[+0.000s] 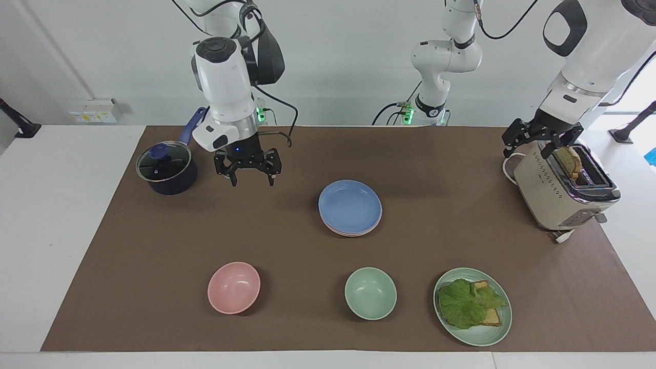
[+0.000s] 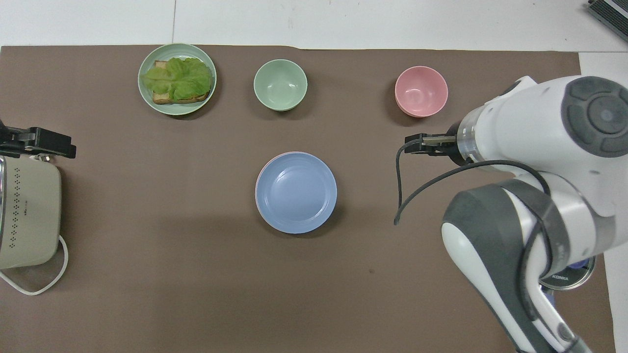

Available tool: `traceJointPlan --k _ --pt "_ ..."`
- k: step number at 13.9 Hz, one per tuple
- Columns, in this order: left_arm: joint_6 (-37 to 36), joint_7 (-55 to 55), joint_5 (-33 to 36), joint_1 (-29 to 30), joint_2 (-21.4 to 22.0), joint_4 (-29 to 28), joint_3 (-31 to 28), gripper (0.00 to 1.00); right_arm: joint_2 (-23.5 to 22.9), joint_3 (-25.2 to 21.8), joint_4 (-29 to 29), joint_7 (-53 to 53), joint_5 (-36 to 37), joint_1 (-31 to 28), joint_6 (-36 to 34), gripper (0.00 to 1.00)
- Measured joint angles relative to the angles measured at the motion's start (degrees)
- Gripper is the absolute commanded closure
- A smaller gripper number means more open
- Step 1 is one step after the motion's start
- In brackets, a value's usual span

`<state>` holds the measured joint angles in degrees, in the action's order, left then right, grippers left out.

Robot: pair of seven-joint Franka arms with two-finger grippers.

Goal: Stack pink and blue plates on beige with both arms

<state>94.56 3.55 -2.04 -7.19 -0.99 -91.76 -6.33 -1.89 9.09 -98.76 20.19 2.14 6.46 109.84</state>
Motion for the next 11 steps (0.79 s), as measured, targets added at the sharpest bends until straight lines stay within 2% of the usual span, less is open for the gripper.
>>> traceJointPlan --k 3,7,11 --pt "0.0 0.0 0.0 0.0 0.0 0.0 0.0 0.0 1.97 -0.14 3.69 0.01 0.0 -1.8 -5.21 0.0" --pt "0.0 0.0 0.0 0.0 0.0 0.0 0.0 0.0 2.29 -0.19 8.2 2.69 0.0 -2.47 -10.89 0.0" --pt "0.0 0.0 0.0 0.0 0.0 0.0 0.0 0.0 4.02 -1.07 10.59 4.16 -1.01 -5.26 -15.32 0.0"
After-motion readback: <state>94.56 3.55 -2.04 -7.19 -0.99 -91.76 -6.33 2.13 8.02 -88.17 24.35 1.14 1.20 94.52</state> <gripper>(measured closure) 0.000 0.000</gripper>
